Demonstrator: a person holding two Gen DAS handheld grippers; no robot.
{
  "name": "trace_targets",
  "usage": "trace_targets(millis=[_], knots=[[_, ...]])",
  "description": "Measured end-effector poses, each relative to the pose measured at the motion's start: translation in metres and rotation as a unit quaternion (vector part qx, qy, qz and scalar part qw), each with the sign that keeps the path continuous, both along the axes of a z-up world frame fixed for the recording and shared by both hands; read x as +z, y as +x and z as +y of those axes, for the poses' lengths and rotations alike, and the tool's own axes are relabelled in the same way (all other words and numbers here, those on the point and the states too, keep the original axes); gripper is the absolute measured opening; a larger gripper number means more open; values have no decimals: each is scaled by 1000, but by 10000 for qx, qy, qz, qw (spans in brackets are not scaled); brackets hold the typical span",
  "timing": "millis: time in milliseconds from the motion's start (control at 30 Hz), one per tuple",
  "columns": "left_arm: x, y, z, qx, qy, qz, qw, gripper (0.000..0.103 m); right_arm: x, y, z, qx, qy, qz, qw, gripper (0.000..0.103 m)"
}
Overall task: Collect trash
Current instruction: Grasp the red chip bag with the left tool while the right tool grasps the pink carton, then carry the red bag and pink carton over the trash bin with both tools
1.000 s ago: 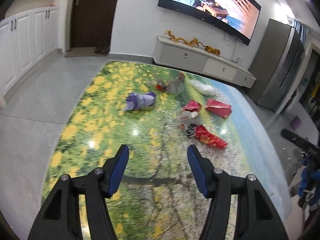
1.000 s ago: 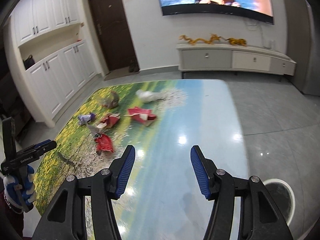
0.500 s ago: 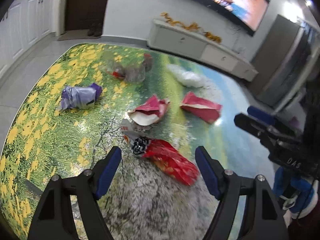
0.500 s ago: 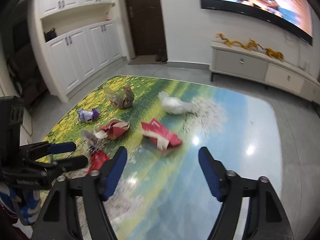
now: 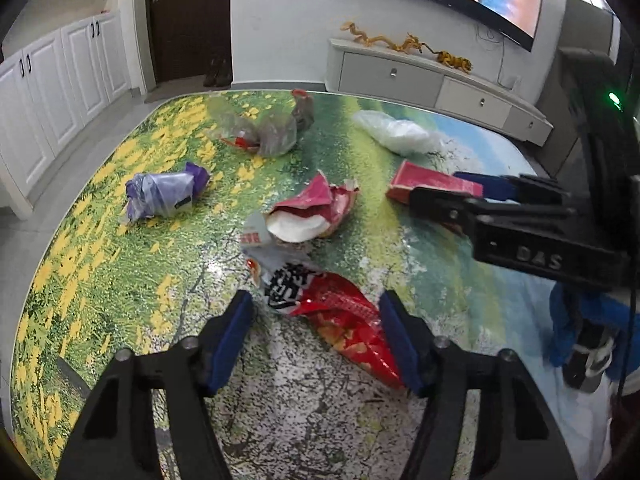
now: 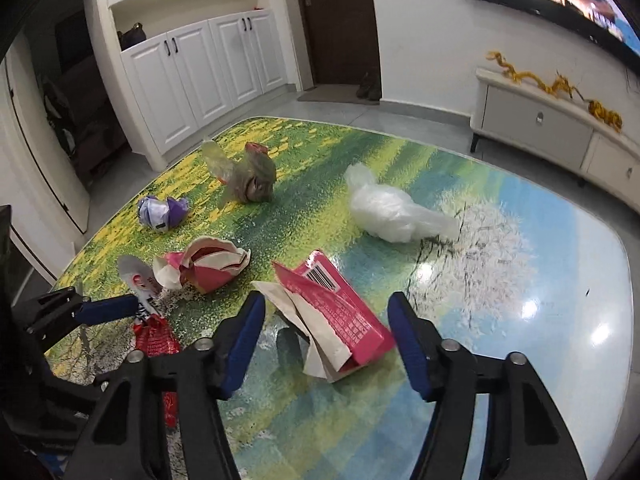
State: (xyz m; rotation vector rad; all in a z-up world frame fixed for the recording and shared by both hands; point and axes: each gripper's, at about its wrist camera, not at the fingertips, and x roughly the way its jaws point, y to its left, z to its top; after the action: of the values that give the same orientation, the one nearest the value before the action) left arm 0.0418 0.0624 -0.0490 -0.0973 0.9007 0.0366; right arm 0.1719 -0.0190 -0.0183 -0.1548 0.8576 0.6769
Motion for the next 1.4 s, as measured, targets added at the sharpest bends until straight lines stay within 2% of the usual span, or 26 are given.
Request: trace_targets(millis=[33,67,100,167,233,367,600,667,933,1233,1400], knots=[[0,-1,-1,-17,-20,-9,10000,56,-1,0,2,35,-82,14,10000,52],[0,-3,-1,-25,-31,-7,10000,53,-3,-1,4,56,-132,40,9999,41],[0,-5,-2,-33,-30,-10,10000,50,-5,-3,5,72,-195,68,9998,39],[1,-10,-2,-100,-59,-22,9999,33,-4,-11,4,87,-220,45,9997,37],[1,-15,-3,-157,-95,-20,9998,25,-3,-21,1,93,-234,3,9997,29],[1,-27,-4,-312,-209,-34,9993,16,6,-48,-7,28,-235,-82,9997,18],[10,-58,4,-499,-561,-112,9971,14,13,-104,-25,-257,-165,-121,9995,11],[15,-67,8,-544,-618,-176,9964,9,14,-122,-33,-406,-81,-120,9991,11],[43,-90,1,-949,-745,-446,9917,8,32,-179,-64,-832,167,-293,9960,11],[70,-96,-9,-1570,-1377,-690,9755,6,60,-212,-118,-1436,279,-636,9872,11],[81,-98,-17,-1810,-1351,-757,9712,6,65,-221,-143,-1738,423,-707,9813,11]])
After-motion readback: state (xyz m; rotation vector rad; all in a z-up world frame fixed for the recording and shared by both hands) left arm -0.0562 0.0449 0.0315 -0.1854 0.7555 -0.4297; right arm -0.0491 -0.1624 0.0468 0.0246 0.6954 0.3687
